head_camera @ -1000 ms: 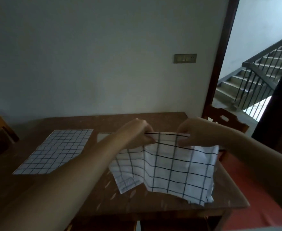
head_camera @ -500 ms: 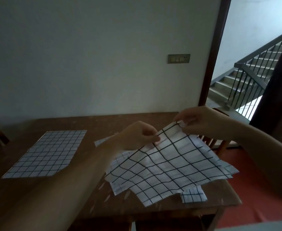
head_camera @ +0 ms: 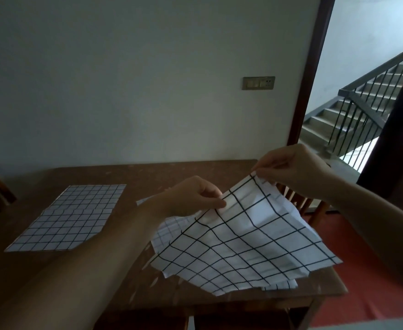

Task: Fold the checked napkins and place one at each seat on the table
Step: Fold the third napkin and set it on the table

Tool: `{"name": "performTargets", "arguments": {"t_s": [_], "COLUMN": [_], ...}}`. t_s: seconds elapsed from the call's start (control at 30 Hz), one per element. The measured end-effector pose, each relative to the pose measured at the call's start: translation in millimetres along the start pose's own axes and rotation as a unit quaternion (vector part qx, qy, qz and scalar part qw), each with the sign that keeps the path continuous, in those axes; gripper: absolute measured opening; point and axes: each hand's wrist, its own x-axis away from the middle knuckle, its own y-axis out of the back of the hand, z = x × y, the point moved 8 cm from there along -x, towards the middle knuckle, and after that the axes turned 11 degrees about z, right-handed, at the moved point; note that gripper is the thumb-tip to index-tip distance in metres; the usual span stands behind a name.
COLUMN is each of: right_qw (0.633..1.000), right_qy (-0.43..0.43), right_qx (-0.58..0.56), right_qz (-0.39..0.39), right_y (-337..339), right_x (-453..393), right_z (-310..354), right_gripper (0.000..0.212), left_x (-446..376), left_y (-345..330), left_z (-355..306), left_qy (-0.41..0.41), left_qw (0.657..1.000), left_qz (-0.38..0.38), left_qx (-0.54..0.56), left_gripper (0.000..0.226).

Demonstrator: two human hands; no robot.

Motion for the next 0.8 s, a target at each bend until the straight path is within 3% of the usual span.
{"name": "performTargets", "arguments": {"t_s": [0.1, 0.23, 0.33, 0.5, 0.67, 0.8], "right_qw": [0.997, 0.987, 0.991, 0.998, 0.991, 0.979], "right_qy": [-0.029, -0.040, -0.016, -0.003, 0.002, 0.011], "right_qx": [-0.058, 0.021, 0.032, 0.006, 0.013, 0.076], "right_qz": [0.041, 0.153, 0.128, 0.070, 0.137, 0.190], "right_y": [-4, -28, -28, -21, -35, -46], "right_x": [0, 1, -1, -5, -6, -9], "right_z": [-3, 3, 14, 15, 20, 20], "right_gripper": [0.019, 0.031, 0.020, 0.023, 0.030, 0.035], "left_x": [4, 7, 9, 12, 14, 16], "left_y": [1, 0, -2, -1, -2, -6], "left_z": [1, 0, 0, 2, 3, 4], "left_qy": [0.006, 0.009, 0.013, 0.014, 0.031, 0.049], "left_qw": [1.000, 0.999, 0.999, 0.999, 0.997, 0.995], "left_qz": [0.003, 0.014, 0.025, 0.034, 0.054, 0.078], "left_qx": [0.018, 0.031, 0.018, 0.034, 0.037, 0.033], "left_gripper": [0.031, 0.036, 0.047, 0.046, 0.038, 0.046]}}
